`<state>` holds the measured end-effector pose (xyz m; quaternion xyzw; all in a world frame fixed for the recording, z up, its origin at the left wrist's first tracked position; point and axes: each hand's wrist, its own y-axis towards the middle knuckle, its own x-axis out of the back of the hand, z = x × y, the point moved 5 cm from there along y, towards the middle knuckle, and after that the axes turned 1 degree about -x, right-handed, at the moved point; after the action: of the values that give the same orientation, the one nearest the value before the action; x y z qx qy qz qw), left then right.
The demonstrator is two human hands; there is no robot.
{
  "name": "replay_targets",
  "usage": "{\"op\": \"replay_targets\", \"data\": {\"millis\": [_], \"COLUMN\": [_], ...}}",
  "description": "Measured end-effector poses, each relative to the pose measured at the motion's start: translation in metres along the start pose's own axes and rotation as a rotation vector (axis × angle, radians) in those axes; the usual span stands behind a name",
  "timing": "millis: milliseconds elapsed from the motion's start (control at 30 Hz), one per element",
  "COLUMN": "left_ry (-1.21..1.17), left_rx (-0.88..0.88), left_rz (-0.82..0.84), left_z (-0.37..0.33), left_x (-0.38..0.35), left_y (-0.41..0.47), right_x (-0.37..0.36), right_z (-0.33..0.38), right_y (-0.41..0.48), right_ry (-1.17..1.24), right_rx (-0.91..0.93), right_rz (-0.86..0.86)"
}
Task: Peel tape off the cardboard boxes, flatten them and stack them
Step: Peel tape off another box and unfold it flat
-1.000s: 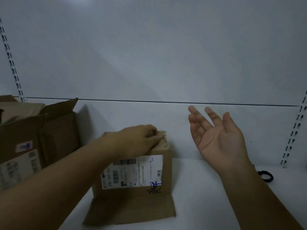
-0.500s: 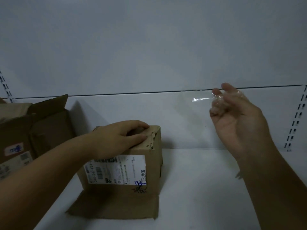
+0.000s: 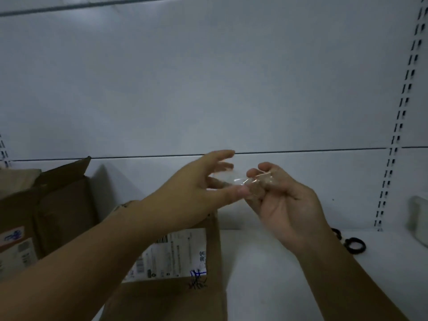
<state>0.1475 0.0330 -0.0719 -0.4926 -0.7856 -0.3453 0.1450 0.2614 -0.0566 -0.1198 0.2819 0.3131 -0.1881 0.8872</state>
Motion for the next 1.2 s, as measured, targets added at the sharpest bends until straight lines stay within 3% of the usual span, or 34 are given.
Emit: {"op": "replay_targets", "data": {"millis": [167, 300, 433, 567, 633, 767, 900, 1000, 1100, 1200], "left_ry": [-0.071, -0.053, -0.007, 0.050, 0.091, 0.119, -0.069, -0.191, -0.222, -0.302], "left_rx": [0.022, 0.037, 0.038, 0.054, 0.029, -0.024, -0.033, -0.039, -0.097, -0.202], "left_rz": [-0.150, -0.267, -0.297, -0.295, -0.298, -0.223, -0.055, 0.072, 0.085, 0.098], "left_z": [-0.002, 0.002, 0.008, 0.012, 0.011, 0.005, -0.003, -0.006, -0.017, -0.043], "left_x": [-0.001, 0.022, 0.031, 0.035, 0.039, 0.039, 0.021, 0.000, -0.030, -0.061], "left_y": [0.006, -0.010, -0.027, -0.046, -0.057, -0.066, -0.057, -0.048, -0.037, -0.026], "right_x": [-0.004, -0.013, -0.023, -0.036, -0.037, -0.035, -0.033, -0.030, -0.026, -0.020], "right_z": [-0.003, -0.006, -0.018, -0.028, -0.028, -0.018, 0.011, 0.040, 0.072, 0.109], "right_y": [-0.001, -0.005, -0.011, -0.017, -0.017, -0.021, -0.037, -0.058, -0.088, -0.124], "right_ry": [-0.260, -0.633, -0.773, -1.085, -1.213, -1.231, -1.323, -1.457, -1.575, -1.408], "right_rx": [0.099, 0.222, 0.264, 0.504, 0.539, 0.336, 0.243, 0.188, 0.039, 0.047], "right_rz": [0.031, 0.038, 0.091, 0.067, 0.032, 0.085, 0.078, -0.007, -0.089, -0.219]}}
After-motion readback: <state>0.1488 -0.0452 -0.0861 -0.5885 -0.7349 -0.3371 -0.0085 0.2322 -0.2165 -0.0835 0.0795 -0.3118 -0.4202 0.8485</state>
